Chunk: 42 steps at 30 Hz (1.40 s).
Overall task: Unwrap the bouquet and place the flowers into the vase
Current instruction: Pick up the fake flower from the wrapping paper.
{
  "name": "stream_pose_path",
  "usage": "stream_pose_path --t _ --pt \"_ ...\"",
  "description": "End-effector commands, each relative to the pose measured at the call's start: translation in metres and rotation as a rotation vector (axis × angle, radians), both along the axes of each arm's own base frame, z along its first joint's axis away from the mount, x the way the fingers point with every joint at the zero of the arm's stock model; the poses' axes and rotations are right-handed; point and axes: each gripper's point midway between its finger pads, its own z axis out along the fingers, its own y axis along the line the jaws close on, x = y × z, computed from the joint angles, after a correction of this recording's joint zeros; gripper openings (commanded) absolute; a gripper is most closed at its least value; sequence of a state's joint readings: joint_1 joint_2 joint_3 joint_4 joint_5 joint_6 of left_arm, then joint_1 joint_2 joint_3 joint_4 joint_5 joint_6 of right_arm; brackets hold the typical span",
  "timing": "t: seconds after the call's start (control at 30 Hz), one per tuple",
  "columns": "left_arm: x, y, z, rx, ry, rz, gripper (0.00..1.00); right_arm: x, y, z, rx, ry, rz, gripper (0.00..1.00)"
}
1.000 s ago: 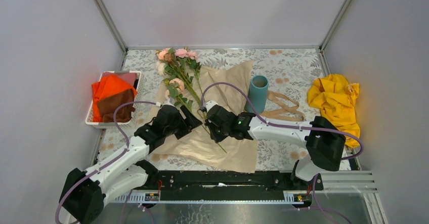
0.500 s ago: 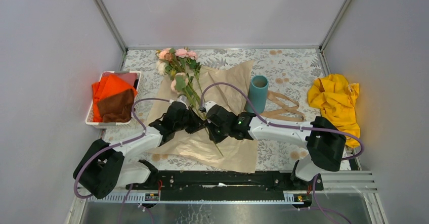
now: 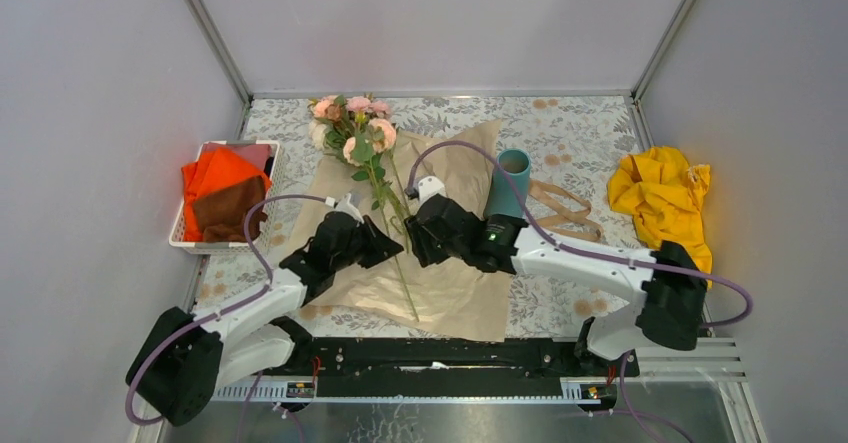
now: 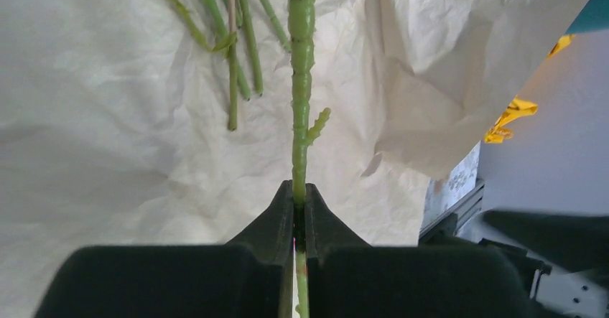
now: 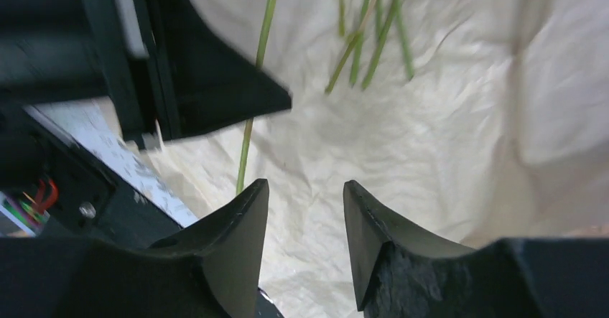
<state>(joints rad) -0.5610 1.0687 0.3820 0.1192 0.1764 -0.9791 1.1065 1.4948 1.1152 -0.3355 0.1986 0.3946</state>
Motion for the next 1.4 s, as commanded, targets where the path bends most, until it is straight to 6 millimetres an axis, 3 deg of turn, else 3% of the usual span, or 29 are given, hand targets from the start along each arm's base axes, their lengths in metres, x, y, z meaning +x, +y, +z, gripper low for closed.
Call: stream_pose_path --t 0.0,0.07,0.17,0.4,0.6,0.83,1.13,1.37 --pt "-0.002 0.007 0.010 0.027 -0.146 -0.038 0.00 0.042 -0.006 0.087 0.143 -0.195 -0.171 0.50" --pt "-0.006 0.007 0.016 0.014 -0.179 -0.051 0.00 0.053 -0.004 0.102 0.183 -0.206 -0.193 0.50" --pt "-0.012 0.005 0.028 -0.020 -0.229 -0.074 0.00 0.068 0.008 0.108 0.215 -0.195 -0.172 0.50" --pt "-0.018 0.001 0.045 -0.059 -0.288 -0.095 0.00 0.082 0.061 0.089 0.264 -0.134 -0.061 0.50" --pt "-0.022 -0.004 0.043 -0.061 -0.280 -0.116 0.00 0.086 0.089 0.079 0.280 -0.084 -0.011 0.49" --pt "-0.025 -0.010 0.045 -0.068 -0.288 -0.140 0.00 0.096 0.093 0.067 0.257 -0.094 -0.019 0.49" --pt "-0.032 -0.020 0.058 -0.092 -0.323 -0.183 0.00 0.146 0.096 0.086 0.232 -0.150 -0.056 0.50" --pt "-0.039 -0.025 0.062 -0.091 -0.335 -0.215 0.00 0.159 0.100 0.068 0.205 -0.117 -0.051 0.43"
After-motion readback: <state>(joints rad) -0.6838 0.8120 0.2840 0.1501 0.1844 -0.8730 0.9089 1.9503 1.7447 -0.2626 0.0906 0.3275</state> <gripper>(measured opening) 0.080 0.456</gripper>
